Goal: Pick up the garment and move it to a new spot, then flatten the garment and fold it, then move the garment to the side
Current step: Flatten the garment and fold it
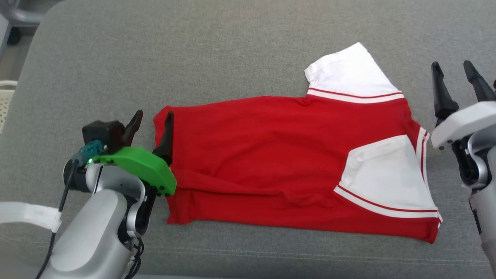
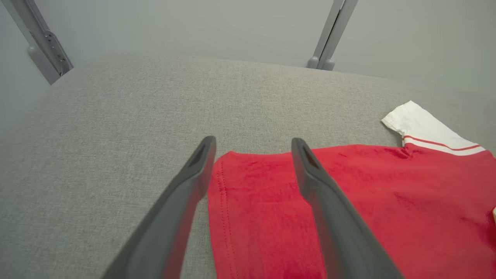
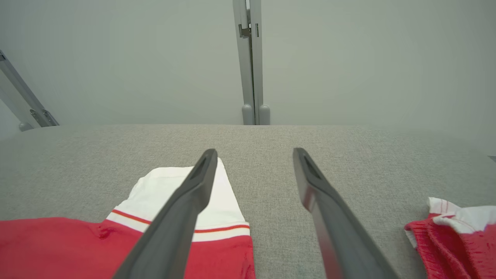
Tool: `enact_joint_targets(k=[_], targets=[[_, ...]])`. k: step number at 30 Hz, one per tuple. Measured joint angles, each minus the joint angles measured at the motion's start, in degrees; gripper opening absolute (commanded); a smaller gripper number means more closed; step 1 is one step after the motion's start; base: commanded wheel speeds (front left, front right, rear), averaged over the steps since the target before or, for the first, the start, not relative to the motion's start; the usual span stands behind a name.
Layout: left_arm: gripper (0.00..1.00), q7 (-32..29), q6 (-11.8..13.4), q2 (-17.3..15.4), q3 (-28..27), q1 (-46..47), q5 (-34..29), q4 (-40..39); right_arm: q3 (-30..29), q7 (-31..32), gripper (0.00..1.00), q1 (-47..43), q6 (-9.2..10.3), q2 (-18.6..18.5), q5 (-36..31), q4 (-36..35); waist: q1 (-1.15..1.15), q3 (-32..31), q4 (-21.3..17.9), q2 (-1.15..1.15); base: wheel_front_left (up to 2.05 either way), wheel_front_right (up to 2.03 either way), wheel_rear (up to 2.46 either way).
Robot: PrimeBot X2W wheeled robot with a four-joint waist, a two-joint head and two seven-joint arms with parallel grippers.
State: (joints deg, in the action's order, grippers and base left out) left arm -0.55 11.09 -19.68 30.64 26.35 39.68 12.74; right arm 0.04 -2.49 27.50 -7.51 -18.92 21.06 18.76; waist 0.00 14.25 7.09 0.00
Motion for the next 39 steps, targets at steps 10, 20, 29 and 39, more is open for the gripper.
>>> enact_joint_targets(k=[10,20,29,39], targets=[[1.00,-4.4,-5.3,3.2,0.5,9.8,3.6,8.7,9.5,5.5,1.00,15.7,-0.01,-5.4,3.7,10.4,0.02,8.7,3.1,0.00,0.00,0.00,0.00],[1.00,-6.5,-9.3,4.9,0.8,16.0,5.7,16.2,18.2,8.3,1.00,25.9,-0.01,-7.0,8.0,19.3,0.02,15.2,5.8,0.00,0.00,0.00,0.00],[1.00,-6.6,-11.2,6.4,1.3,19.0,6.2,19.3,24.6,7.8,1.00,31.6,-0.01,-8.3,11.8,24.2,0.01,17.2,7.1,0.00,0.00,0.00,0.00],[0.00,-4.7,-12.2,7.3,1.5,20.1,6.4,22.0,30.1,5.6,0.00,34.2,-0.02,-8.9,15.3,27.3,0.00,17.0,7.1,0.00,0.00,0.00,0.00]])
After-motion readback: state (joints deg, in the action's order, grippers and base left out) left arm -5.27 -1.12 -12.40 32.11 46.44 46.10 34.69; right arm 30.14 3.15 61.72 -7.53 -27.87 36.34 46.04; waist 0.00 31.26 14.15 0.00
